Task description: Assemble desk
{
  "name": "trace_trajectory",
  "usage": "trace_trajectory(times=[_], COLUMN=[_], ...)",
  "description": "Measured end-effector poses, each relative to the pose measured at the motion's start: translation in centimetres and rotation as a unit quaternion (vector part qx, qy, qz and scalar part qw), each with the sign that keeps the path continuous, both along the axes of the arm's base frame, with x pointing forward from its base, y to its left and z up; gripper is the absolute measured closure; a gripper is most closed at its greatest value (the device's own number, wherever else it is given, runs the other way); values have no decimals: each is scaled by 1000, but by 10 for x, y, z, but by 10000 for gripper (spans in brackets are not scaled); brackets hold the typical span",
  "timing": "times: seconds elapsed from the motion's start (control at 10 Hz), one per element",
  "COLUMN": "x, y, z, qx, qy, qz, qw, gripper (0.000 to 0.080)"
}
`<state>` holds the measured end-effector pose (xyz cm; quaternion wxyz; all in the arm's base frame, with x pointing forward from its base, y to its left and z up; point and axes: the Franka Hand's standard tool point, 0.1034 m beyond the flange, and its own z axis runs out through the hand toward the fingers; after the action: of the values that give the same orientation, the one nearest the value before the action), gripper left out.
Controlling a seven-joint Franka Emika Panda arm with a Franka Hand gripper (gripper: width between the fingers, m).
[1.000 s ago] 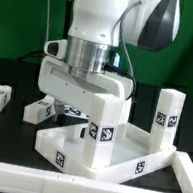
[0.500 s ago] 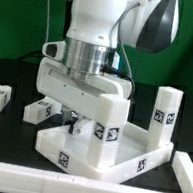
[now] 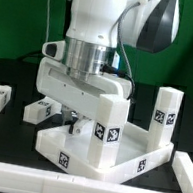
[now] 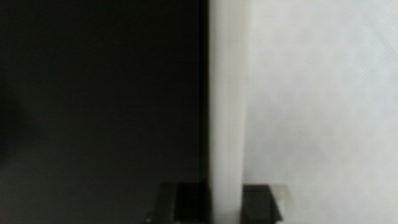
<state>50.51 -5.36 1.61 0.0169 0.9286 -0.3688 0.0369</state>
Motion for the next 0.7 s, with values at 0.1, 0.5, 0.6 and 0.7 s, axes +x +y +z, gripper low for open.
trace_trajectory(times=[0.1, 0.5, 0.6, 0.7], x=[0, 0, 0, 0], y=[0, 0, 0, -1], z=[0, 0, 0, 0], qx=[0, -1, -1, -4], qy=[0, 0, 1, 3], qz=[0, 13, 21, 63], qw=[1000, 1000, 1000, 998], gripper=[738, 738, 738, 738])
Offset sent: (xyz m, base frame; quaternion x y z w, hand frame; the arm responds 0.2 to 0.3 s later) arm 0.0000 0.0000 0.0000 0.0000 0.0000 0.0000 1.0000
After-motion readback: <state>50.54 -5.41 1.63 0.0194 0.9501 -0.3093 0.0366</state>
